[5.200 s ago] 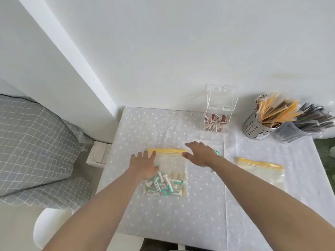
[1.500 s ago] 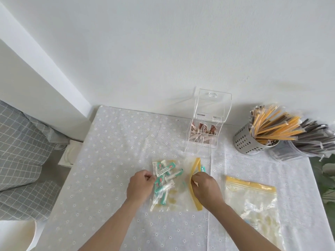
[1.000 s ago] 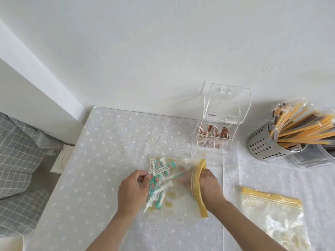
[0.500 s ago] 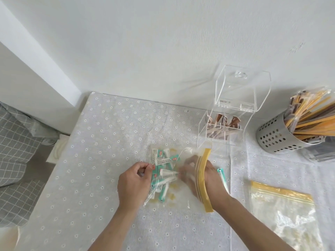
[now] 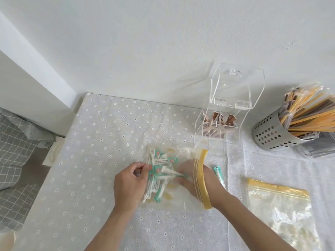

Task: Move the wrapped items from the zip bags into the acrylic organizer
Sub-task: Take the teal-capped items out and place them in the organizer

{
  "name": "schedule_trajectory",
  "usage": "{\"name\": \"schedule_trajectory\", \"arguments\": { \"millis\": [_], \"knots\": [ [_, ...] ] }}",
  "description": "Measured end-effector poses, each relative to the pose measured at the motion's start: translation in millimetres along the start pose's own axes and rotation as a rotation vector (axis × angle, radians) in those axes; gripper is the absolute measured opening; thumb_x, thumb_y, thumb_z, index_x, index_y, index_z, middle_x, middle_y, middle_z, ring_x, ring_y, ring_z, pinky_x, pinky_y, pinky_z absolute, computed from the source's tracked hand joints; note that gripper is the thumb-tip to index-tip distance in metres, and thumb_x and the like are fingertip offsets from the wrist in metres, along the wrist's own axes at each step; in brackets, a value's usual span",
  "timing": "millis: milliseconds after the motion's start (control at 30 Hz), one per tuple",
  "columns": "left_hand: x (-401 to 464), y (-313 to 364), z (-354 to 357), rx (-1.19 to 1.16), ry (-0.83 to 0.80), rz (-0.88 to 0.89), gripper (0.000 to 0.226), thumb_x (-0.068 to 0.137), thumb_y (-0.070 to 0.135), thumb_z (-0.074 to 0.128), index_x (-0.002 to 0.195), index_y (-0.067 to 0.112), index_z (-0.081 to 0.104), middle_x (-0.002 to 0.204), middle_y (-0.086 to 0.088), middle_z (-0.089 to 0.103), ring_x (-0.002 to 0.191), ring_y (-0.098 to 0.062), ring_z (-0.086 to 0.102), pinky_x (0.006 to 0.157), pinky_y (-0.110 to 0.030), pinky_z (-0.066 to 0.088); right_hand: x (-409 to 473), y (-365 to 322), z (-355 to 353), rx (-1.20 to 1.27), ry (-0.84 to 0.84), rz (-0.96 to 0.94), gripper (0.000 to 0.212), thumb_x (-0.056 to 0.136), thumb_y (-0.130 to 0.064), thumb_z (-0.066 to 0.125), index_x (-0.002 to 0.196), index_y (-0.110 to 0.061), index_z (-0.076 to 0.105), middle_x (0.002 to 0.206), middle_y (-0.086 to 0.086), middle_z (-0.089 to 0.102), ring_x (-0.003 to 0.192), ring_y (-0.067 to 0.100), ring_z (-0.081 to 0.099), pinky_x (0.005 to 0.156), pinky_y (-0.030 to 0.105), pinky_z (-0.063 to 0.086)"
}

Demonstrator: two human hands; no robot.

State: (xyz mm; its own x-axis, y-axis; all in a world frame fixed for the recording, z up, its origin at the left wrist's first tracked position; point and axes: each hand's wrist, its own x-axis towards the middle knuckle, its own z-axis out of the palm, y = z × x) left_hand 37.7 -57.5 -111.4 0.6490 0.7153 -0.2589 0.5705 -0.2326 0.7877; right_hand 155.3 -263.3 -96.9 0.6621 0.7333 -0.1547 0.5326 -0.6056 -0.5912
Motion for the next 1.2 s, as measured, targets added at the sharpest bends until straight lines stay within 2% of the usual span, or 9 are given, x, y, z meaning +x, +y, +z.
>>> {"name": "schedule_trajectory", "arguments": {
  "millis": [133,267,367,567,800,867,967,1033,1200],
  "knots": [
    [1,-4,1,-0.017,0.008,-0.004,0.009,0.094,0.026,0.082,0.087,0.033,0.082,0.077,0.027,0.075,0.074,0.002,0.07,0.067,-0.022,0.06,-16,13,-17,0.293,0.103,0.102,0.01,0.094,-0.023,0.079,0.102,-0.025,0.076,0.085,-0.013,0.073,0.076,0.007,0.07,0.067,0.024,0.056],
    [3,-1,1,-0.106,0.061,-0.053,0.012,0.094,0.017,0.081,0.087,0.027,0.082,0.078,0.023,0.076,0.069,0.002,0.07,0.062,-0.007,0.051,-19,14,-31,0.408,0.16,0.265,0.029,0.088,-0.002,0.076,0.092,-0.03,0.081,0.071,-0.009,0.068,0.06,0.013,0.054,0.059,0.021,0.046],
    [10,1,-2,-0.162,0.105,-0.095,0.014,0.095,0.017,0.08,0.087,0.028,0.082,0.073,0.011,0.078,0.064,-0.009,0.072,0.055,-0.01,0.053,-21,20,-46,0.511,0.208,0.399,0.022,0.09,-0.014,0.08,0.095,-0.035,0.082,0.063,-0.017,0.057,0.057,0.007,0.046,0.058,0.016,0.039],
    [17,-5,-7,-0.155,0.136,-0.099,0.011,0.097,0.018,0.079,0.088,0.024,0.081,0.079,0.001,0.078,0.068,-0.028,0.075,0.051,-0.013,0.053,-37,25,-90,0.551,0.311,0.448,0.016,0.091,-0.025,0.082,0.097,-0.04,0.081,0.064,-0.01,0.054,0.056,0.009,0.044,0.055,0.016,0.038],
    [18,-21,-7,-0.142,0.132,-0.073,0.008,0.096,0.021,0.08,0.09,0.026,0.081,0.074,0.01,0.076,0.061,-0.027,0.073,0.058,-0.031,0.06,-41,5,-144,0.536,0.453,0.403,0.012,0.088,-0.028,0.084,0.097,-0.036,0.083,0.068,0.01,0.055,0.056,0.008,0.041,0.051,0.013,0.034],
    [18,-22,-7,-0.138,0.13,-0.067,0.008,0.096,0.021,0.08,0.09,0.027,0.081,0.075,0.011,0.076,0.063,-0.027,0.072,0.061,-0.034,0.061,-34,0,-154,0.496,0.496,0.381,0.011,0.09,-0.029,0.083,0.098,-0.036,0.082,0.064,0.006,0.052,0.053,0.007,0.04,0.048,0.012,0.032],
    [19,-21,-7,-0.137,0.13,-0.065,0.008,0.096,0.019,0.08,0.091,0.024,0.081,0.073,0.005,0.076,0.061,-0.024,0.071,0.056,-0.024,0.059,-18,0,-162,0.416,0.54,0.375,0.011,0.091,-0.028,0.082,0.099,-0.036,0.081,0.062,0.001,0.053,0.052,0.007,0.041,0.047,0.013,0.032],
    [18,-21,-7,-0.141,0.125,-0.068,0.006,0.096,0.019,0.08,0.092,0.023,0.081,0.072,0.007,0.075,0.057,-0.021,0.07,0.052,-0.02,0.058,-8,4,-161,0.362,0.512,0.394,0.012,0.092,-0.029,0.081,0.102,-0.035,0.081,0.061,0.009,0.055,0.049,0.008,0.039,0.046,0.017,0.03],
    [17,-20,-7,-0.154,0.12,-0.047,0.009,0.097,0.019,0.078,0.09,0.024,0.079,0.072,0.004,0.075,0.052,-0.023,0.068,0.052,-0.021,0.056,7,10,-147,0.231,0.376,0.398,0.016,0.094,-0.025,0.079,0.11,-0.026,0.081,0.049,-0.036,0.052,0.043,0.004,0.046,0.043,0.01,0.033]
  ]
}}
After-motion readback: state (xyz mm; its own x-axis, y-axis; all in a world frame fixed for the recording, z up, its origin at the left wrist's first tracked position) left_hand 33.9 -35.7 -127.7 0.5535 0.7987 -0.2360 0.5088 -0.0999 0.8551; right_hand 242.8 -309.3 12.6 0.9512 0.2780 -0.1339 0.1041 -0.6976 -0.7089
